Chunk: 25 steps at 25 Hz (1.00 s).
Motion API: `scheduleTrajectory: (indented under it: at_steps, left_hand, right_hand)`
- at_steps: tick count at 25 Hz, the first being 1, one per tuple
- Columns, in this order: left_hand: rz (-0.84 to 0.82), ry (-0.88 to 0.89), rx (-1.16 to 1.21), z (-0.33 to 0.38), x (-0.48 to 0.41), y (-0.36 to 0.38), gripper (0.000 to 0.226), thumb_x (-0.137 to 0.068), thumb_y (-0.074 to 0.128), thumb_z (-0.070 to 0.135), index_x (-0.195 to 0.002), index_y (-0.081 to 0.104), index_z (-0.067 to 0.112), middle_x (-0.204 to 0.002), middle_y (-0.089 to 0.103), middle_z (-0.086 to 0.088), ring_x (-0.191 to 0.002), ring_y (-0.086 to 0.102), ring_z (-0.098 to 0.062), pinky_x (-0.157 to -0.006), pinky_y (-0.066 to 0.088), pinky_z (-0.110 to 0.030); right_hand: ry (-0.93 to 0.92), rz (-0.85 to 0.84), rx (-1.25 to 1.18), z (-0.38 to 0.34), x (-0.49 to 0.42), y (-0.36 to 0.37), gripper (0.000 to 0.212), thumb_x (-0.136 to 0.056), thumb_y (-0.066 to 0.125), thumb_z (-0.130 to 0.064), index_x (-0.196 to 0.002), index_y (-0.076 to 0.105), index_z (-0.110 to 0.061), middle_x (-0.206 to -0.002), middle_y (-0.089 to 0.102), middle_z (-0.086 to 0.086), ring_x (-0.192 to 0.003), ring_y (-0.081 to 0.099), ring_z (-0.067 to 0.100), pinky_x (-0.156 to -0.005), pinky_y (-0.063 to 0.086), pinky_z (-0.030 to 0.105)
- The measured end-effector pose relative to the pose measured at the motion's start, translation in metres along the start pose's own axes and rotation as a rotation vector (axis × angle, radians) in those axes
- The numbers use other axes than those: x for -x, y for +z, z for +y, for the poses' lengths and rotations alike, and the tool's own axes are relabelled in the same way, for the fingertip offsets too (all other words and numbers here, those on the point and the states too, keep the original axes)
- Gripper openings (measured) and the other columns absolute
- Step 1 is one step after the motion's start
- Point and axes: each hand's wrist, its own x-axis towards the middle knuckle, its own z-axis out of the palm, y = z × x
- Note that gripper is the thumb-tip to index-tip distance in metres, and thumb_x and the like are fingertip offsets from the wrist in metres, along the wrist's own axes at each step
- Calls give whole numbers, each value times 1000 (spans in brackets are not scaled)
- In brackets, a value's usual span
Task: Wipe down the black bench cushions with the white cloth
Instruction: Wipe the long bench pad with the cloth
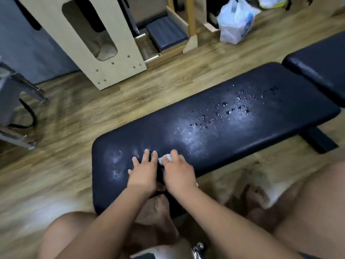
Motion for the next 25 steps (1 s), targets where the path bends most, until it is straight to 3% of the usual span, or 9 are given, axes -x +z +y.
scheduleTrajectory:
  at_steps: [3,6,8,11,16,19,22,25]
  left_hand:
    - [-71,-33,-108,13,-9,-6,113,-60,90,32,-146,17,20,-157,8,-8,-137,23,-49,-99,45,-54]
    - [-110,1,-271,16,-23,-10,118,-39,91,42,-137,27,24,-139,24,-5,-118,41,-42,-84,54,-49]
    - [-118,26,-343,14,-23,-7,124,-36,89,47,-140,26,22,-136,26,-4,-115,42,-39,-86,53,-46]
    - [-107,-9,-332,18,-12,-7,128,-47,91,45,-146,17,13,-143,18,-8,-120,39,-39,-97,48,-43]
    - [-128,-48,-285,26,-1,-22,126,-56,90,41,-148,9,11,-148,12,-11,-123,37,-45,-93,52,-47]
    - [-135,-43,-289,29,0,-24,124,-57,90,44,-150,13,12,-151,17,-9,-129,35,-46,-96,50,-48]
    - [-97,-5,-147,33,1,-32,116,-59,82,59,-149,25,14,-158,16,-4,-138,22,-46,-103,43,-56]
    - [-72,-20,36,40,-4,-29,132,-65,81,61,-157,-4,19,-165,-12,5,-147,-1,-49,-110,31,-63]
  right_hand:
    - [-53,-77,-30,15,-5,1,31,-94,49,-18,-125,50,-12,-125,38,9,-108,48,30,-65,38,37]
    - [-129,-127,-27,21,-9,-4,38,-90,58,-16,-125,49,-4,-126,39,10,-109,50,31,-69,46,39]
    - [-198,-150,-19,28,-9,-9,34,-94,50,-15,-128,49,-6,-127,38,11,-112,49,32,-73,48,41]
    - [-227,-156,-2,51,-11,-26,27,-99,41,-25,-122,53,-18,-121,40,10,-109,50,32,-69,43,39]
    - [79,-18,32,142,-19,-84,23,-97,44,-38,-115,56,-30,-102,42,3,-98,57,30,-80,47,39]
    - [349,157,221,221,-12,-132,26,-93,48,-39,-112,63,-30,-106,56,4,-97,62,32,-79,48,37]
    - [510,262,206,250,-12,-163,18,-91,51,-36,-101,59,-25,-107,63,11,-96,61,37,-78,47,38]
    - [459,267,168,206,-12,-134,21,-92,49,-37,-100,60,-21,-105,66,15,-93,63,36,-75,48,37]
